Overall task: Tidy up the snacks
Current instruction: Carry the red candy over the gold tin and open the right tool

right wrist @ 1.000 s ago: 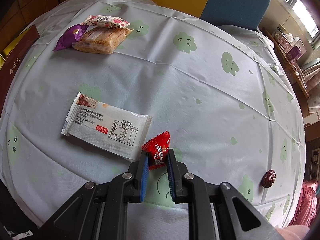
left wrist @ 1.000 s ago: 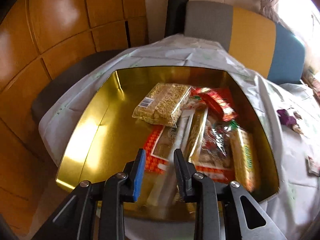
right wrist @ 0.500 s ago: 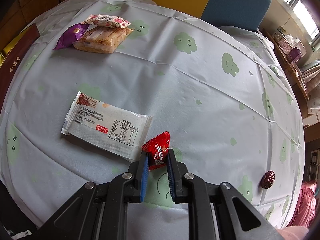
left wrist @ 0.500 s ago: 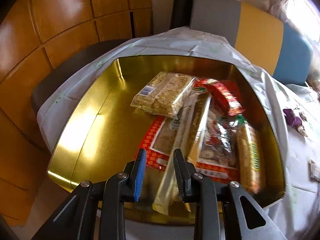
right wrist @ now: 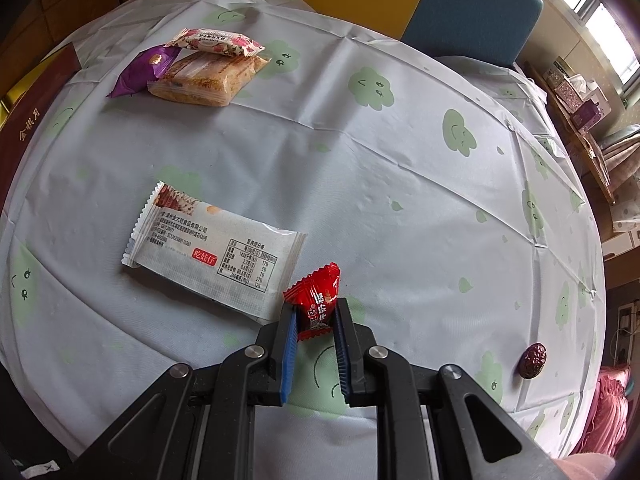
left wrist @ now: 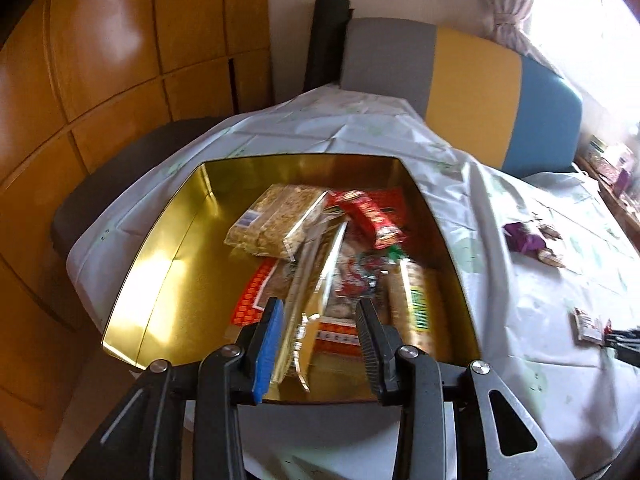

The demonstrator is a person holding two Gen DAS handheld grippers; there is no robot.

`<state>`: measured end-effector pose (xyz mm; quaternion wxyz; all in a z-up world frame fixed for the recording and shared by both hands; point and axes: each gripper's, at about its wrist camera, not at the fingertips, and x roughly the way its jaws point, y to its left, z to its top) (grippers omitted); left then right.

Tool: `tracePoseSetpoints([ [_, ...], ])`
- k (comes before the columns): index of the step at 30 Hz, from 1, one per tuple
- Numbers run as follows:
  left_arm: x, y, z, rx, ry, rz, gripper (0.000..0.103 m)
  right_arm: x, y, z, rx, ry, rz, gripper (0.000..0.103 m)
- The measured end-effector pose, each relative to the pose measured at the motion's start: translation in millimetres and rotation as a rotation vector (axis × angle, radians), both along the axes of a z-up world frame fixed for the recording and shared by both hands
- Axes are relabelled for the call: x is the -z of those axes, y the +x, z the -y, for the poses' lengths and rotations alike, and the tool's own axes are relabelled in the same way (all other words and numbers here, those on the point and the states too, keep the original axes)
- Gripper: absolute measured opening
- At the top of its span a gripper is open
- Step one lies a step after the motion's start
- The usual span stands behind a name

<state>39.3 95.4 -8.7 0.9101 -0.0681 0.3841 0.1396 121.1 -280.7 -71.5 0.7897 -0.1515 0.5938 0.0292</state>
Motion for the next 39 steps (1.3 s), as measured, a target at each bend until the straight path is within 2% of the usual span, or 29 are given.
tracePoseSetpoints([
  [8,-6,-10,32,0.123,-0.008,0.025,0.043,-3,2,3,0.017,0.021,-0.002,0.017],
  [11,-5,-13,49,0.221,-0.026,0.03,0.043,-3,3,5,0.025,0.03,-0.002,0.017],
  [14,-5,-19,74,0.363,-0.031,0.036,0.043,-11,4,10,0.042,0.045,0.034,0.017],
  [16,-3,-22,88,0.437,-0.028,0.034,0.048,-18,5,17,0.07,0.064,0.055,0.017],
  [17,-1,-24,94,0.46,-0.026,0.03,0.053,-22,5,20,0.084,0.075,0.072,0.017],
  [22,23,-26,125,0.599,-0.012,-0.043,0.053,-50,2,24,0.079,0.227,0.171,0.017],
  [26,42,-27,138,0.653,-0.007,-0.097,0.053,-64,-1,11,0.03,0.319,0.173,0.017],
  [31,55,-24,138,0.676,-0.051,-0.144,0.053,-81,-2,-40,-0.091,0.39,0.142,0.017],
  [36,65,-23,134,0.663,-0.088,-0.176,0.054,-95,-7,-111,-0.29,0.439,0.078,0.017],
  [39,67,-21,131,0.658,-0.101,-0.176,0.057,-110,-9,-158,-0.428,0.49,0.038,0.017],
])
